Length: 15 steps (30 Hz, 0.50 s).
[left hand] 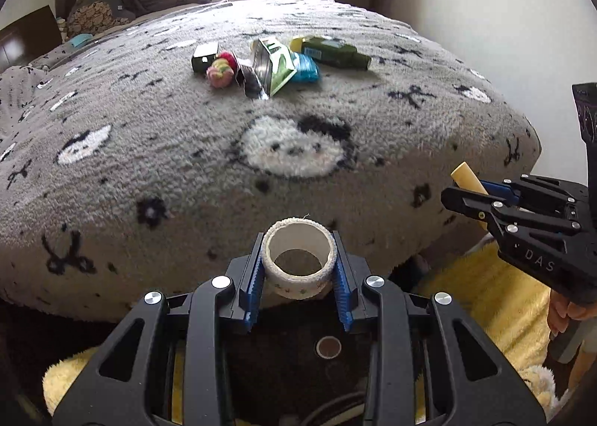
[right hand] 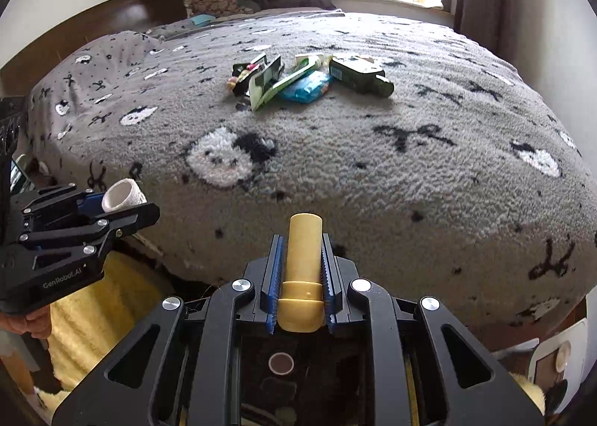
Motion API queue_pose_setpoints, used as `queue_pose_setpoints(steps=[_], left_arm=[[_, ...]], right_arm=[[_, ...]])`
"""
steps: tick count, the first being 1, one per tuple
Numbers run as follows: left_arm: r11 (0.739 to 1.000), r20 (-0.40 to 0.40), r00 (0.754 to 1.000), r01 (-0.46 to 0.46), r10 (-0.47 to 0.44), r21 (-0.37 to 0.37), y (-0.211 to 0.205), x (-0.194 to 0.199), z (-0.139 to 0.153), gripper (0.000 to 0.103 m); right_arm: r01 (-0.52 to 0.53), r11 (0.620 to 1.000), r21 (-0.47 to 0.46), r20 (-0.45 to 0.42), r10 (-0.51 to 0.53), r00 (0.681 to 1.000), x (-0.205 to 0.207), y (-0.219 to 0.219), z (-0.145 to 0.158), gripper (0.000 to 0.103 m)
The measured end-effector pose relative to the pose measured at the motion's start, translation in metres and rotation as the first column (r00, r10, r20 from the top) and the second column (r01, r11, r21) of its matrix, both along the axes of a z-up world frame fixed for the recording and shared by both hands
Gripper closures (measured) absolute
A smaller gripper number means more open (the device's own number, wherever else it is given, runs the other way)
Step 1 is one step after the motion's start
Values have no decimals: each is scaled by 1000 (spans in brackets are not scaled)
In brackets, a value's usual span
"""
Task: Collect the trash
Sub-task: 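Lower both tools below the bed edge and release tape roll and yellow tube into the bin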
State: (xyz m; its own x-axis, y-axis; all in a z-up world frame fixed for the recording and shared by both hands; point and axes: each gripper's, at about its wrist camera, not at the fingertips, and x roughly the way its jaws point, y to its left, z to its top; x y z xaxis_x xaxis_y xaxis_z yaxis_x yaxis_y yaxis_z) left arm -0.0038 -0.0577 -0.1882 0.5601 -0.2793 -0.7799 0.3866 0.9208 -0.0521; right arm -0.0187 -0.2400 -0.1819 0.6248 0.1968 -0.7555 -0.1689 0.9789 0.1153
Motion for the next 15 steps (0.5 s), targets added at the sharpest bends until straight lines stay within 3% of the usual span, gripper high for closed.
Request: queue_pose_setpoints(steps=[7, 15], left_arm=[[1000, -125, 992, 20, -18, 16, 2, -13, -49, 72], [999, -264, 964, 19, -7, 44, 9, -16, -102, 72]], right_arm=[[-10, 1000, 15, -84, 11, 996, -9, 8, -34, 83], [-29, 999, 25, -193, 33, 981, -1, 21, -72, 83]])
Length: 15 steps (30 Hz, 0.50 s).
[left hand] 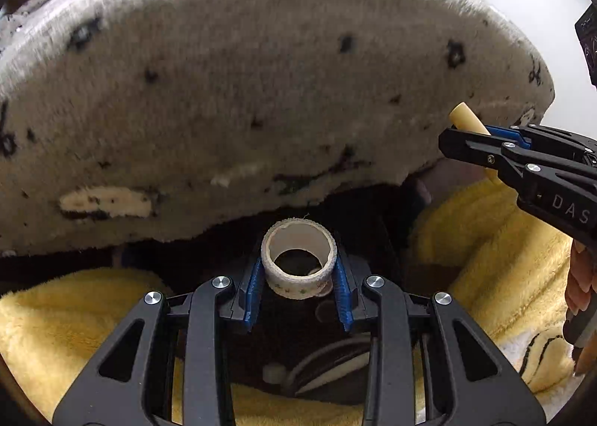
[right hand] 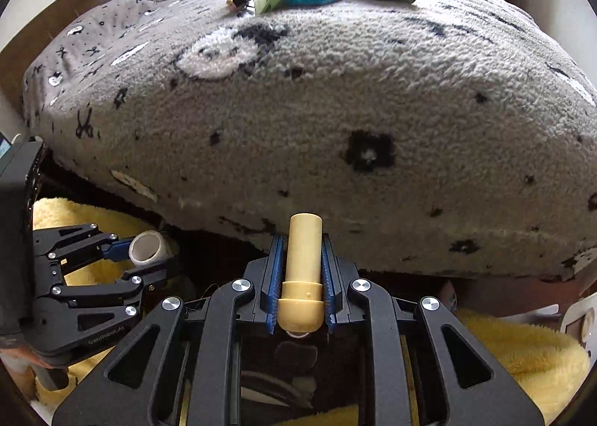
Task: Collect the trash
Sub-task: 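Lower both tools below the bed edge and release tape roll and yellow tube into the bin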
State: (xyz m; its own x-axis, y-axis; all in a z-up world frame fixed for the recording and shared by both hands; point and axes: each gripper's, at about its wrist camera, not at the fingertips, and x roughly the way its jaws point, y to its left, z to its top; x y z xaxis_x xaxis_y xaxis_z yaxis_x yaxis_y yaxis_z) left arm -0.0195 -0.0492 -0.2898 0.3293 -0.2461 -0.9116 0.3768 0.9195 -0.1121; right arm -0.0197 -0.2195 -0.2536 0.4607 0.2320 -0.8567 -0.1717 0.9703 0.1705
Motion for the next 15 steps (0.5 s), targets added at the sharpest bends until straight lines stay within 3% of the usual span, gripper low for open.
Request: queue_pose_setpoints(steps=[10, 15], left_arm=[[1000, -143, 990, 18, -18, -1, -1, 6, -41, 72], [999, -167, 985, 35, -35, -6, -4, 12, -47, 72]], right_arm=[[-10, 1000, 23, -160, 13, 987, 4, 6, -46, 83], [-18, 999, 37, -201, 25, 979, 8, 6, -59, 82]])
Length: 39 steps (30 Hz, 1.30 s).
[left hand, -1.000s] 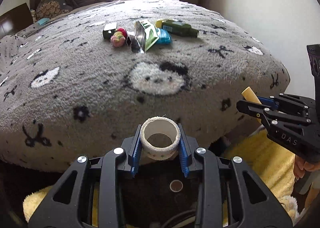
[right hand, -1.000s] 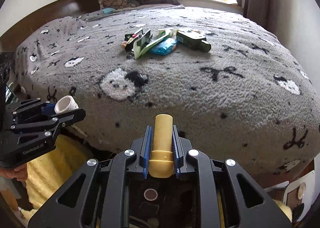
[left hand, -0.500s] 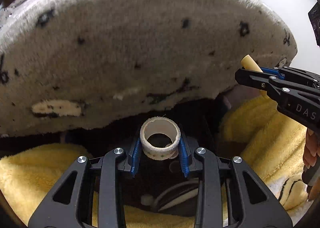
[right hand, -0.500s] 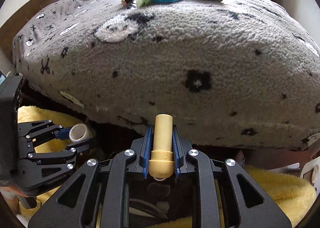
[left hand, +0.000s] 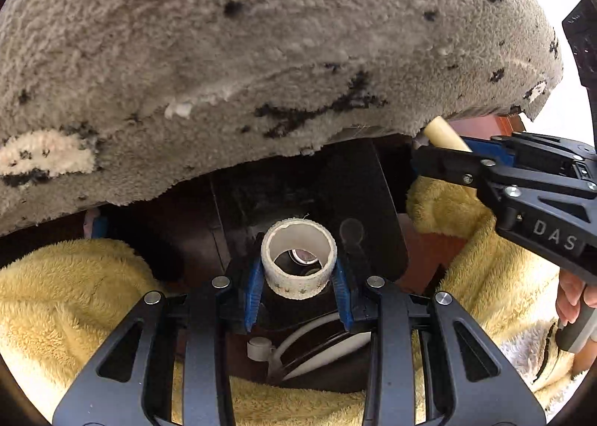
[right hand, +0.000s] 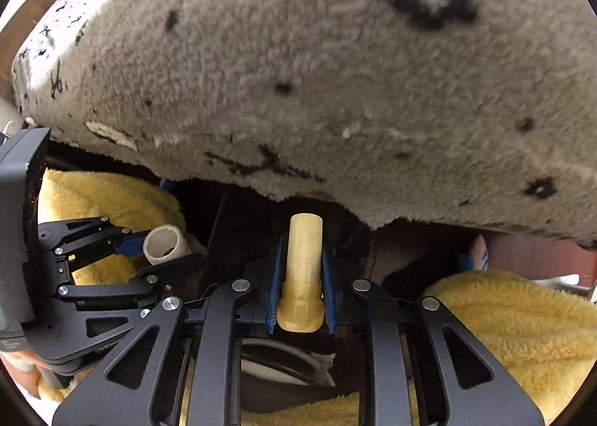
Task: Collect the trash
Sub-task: 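Lower both tools below the bed edge and release tape roll and yellow tube into the bin, then grasp the black box with the left tool while the right tool grasps the green bottle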
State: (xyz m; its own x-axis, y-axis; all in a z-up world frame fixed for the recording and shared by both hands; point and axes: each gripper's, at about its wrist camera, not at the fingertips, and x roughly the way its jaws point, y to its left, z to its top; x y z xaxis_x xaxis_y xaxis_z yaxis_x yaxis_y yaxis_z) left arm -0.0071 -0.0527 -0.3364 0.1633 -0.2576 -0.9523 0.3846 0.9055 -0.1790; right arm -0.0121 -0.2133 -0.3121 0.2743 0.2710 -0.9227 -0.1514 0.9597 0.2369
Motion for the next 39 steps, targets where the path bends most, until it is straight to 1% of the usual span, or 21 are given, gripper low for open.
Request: queue_pose_setpoints(steps=[4, 6, 8, 9, 11, 12, 13, 14, 15, 16, 17, 19, 20, 23, 25, 27, 32, 35, 39], left_arm=[[1000, -4, 1000, 14, -14, 7, -7, -2, -7, 70], [1000, -3, 1000, 14, -14, 9, -5, -2, -9, 63], [1000, 1, 1000, 10, -10, 12, -5, -1, -9, 55], [1000, 4, 1000, 8, -8, 11, -5, -1, -8, 52], [1000, 13, 1000, 6, -6, 10, -3, 1, 1, 44], [1000, 19, 1000, 6, -6, 11, -2, 1, 3, 42], [1000, 26, 1000, 6, -6, 13, 4, 1, 8, 38], [1000, 37, 999, 4, -5, 17, 5, 1, 12, 33], [1000, 51, 999, 2, -3, 22, 7, 1, 16, 31], [1000, 65, 998, -1, 0, 24, 9, 2, 21, 25], [1000, 80, 997, -5, 3, 25, 10, 2, 26, 21], [999, 113, 994, -12, 8, 29, 12, 2, 37, 16], [999, 131, 991, -16, 11, 33, 15, 2, 43, 14], [999, 183, 983, -25, 18, 36, 18, 3, 60, 12], [999, 213, 977, -33, 26, 29, 20, 2, 71, 12], [999, 244, 969, -39, 33, 20, 24, 1, 84, 12], [998, 334, 941, -65, 57, 12, 33, 3, 117, 12], [997, 364, 929, -81, 71, 11, 36, 10, 130, 12], [996, 401, 913, -90, 73, 24, 39, 22, 145, 12]], right_arm=[[5, 1000, 0, -4, -5, 1000, 4, 2, -1, 81], [9, 1000, -3, 0, -9, 1000, 9, 3, 0, 81], [15, 1000, -6, 7, -15, 1000, 11, 0, 1, 78], [19, 1000, -7, 13, -19, 1000, 11, -1, 3, 75], [31, 999, -10, 27, -31, 999, 12, -2, 8, 69], [39, 999, -14, 36, -38, 999, 12, -4, 10, 62], [48, 999, -18, 48, -47, 998, 12, -6, 14, 52], [58, 998, -25, 63, -56, 996, 11, -9, 18, 47], [66, 997, -33, 77, -63, 995, 11, -11, 21, 39], [74, 996, -42, 91, -70, 993, 11, -13, 25, 34], [84, 995, -50, 107, -79, 991, 10, -15, 30, 30], [97, 994, -47, 128, -90, 988, 9, -20, 38, 21], [102, 994, -44, 135, -95, 986, 9, -22, 43, 20], [118, 992, -50, 162, -109, 981, 6, -28, 55, 19], [126, 991, -51, 183, -115, 976, 4, -32, 64, 16], [133, 990, -53, 209, -119, 971, 3, -36, 76, 16], [147, 988, -47, 291, -127, 948, 1, -47, 105, 15], [153, 988, -34, 333, -133, 934, 3, -52, 120, 13], [168, 985, -46, 372, -139, 918, 15, -59, 138, 13]])
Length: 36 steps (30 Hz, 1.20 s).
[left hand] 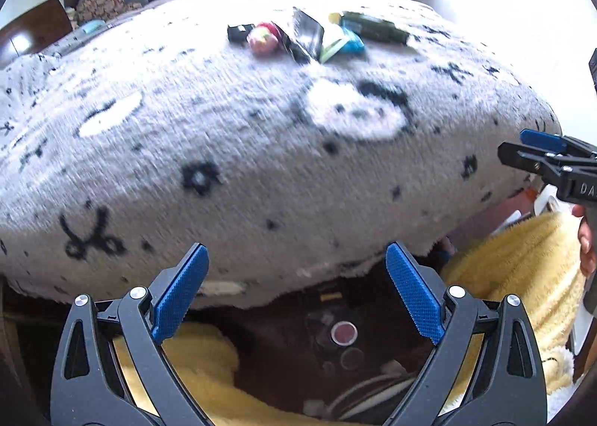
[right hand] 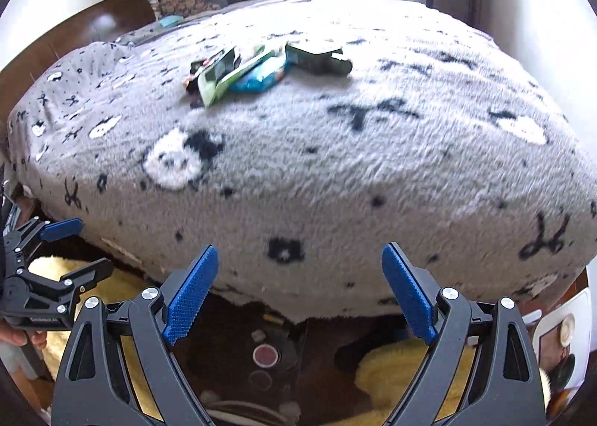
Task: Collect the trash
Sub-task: 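Grasp the black box with the left tool while the right tool grasps the green bottle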
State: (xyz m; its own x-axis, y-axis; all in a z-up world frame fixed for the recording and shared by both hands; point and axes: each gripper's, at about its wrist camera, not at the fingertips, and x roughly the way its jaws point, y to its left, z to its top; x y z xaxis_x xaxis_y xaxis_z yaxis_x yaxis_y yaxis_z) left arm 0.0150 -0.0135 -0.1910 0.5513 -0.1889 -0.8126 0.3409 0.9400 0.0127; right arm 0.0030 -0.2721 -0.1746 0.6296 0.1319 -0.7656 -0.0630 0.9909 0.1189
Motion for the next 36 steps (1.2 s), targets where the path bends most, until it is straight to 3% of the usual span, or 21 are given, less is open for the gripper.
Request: queue_pose_setpoints(steps=[12, 27, 31, 36], left_arm=[[1000, 41, 999, -29, 29, 1, 6, 61, 16, 12], [996, 91, 996, 35, -27, -85, -48, 147, 46, 16], [995, 76, 997, 31, -24, -90, -61, 172, 47, 32], [994, 56, 998, 36, -30, -100, -71, 192, 44, 41]], right_arm=[[16, 999, -28, 44, -15, 999, 56, 3, 13, 13], [69, 996, -61, 109, -62, 992, 149, -20, 29, 13], [45, 995, -92, 104, -35, 994, 181, -16, 27, 14], [-5, 992, -124, 67, 13, 998, 210, -4, 13, 14]])
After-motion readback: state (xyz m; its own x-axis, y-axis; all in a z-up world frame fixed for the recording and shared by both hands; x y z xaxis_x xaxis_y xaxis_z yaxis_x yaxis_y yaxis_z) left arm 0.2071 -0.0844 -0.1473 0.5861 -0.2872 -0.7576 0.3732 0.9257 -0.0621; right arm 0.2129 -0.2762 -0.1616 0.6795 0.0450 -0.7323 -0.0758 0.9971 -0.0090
